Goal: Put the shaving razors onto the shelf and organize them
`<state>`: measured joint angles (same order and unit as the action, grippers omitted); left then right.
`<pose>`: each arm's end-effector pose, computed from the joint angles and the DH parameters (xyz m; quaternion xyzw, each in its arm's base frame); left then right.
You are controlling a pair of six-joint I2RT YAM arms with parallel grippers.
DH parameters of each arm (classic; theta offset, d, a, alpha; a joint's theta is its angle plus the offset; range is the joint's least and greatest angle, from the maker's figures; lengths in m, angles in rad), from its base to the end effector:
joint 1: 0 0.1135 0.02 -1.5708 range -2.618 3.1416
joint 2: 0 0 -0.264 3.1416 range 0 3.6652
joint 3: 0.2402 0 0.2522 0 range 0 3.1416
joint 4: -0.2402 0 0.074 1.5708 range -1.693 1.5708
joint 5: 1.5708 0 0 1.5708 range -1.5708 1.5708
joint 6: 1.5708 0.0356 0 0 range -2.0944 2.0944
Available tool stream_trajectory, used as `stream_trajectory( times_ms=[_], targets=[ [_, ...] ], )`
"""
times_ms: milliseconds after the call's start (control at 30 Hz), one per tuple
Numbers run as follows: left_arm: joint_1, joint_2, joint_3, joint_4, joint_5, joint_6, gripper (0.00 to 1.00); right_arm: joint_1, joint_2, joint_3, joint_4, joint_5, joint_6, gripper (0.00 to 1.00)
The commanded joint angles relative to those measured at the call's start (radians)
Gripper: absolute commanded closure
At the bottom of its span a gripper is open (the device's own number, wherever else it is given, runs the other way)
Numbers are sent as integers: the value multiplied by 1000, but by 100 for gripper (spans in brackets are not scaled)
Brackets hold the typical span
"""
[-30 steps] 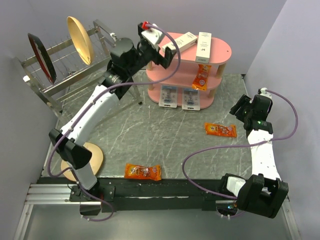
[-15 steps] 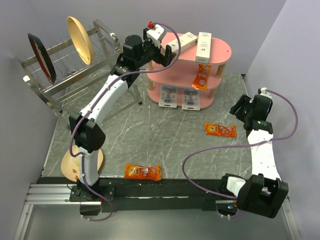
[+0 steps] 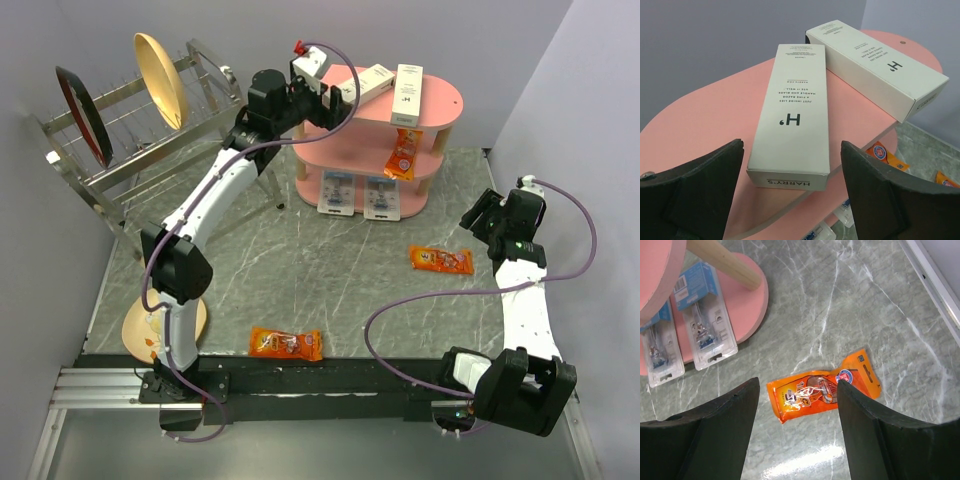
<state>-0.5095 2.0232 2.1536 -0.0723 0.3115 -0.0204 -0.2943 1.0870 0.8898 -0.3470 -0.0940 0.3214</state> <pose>0.4121 -0.2428 0.4485 0.2736 0.6305 -0.2909 0.6656 0.2333 -0.0672 0.3014 0.2417 0.8362 0.0476 0.4899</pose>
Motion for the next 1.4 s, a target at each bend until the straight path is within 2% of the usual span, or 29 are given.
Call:
stream_trajectory(
  times_ms=[0, 133, 333, 600, 633, 700, 833, 1033, 1367],
  targets=[
    [-26, -18, 3, 22, -64, -7, 18, -11, -6, -11, 51, 14, 8, 29],
    [-64, -21, -14, 11, -126, 45, 16, -11, -4, -14, 55, 11, 11, 30],
    [-103, -27, -40, 20, -242, 94, 23, -12, -7, -23, 57, 8, 22, 29],
    [-110, -41, -46, 40, -308, 80, 30, -12, -18, -40, 63, 0, 34, 29],
    [-112, -44, -47, 45, -365, 62, 31, -12, -18, -43, 63, 0, 36, 29],
    [-115, -50, -54, 52, -391, 42, 33, -12, -21, -46, 65, 0, 38, 29],
    [-126, -49, -60, 57, -465, -11, 44, -12, -25, -52, 66, 0, 45, 30],
    [-150, -80, -84, 65, -561, -12, 52, -12, -25, -49, 66, 5, 44, 30],
    [-161, -129, -141, 115, -675, 66, 51, -12, -19, -52, 72, -1, 50, 30]
  ],
)
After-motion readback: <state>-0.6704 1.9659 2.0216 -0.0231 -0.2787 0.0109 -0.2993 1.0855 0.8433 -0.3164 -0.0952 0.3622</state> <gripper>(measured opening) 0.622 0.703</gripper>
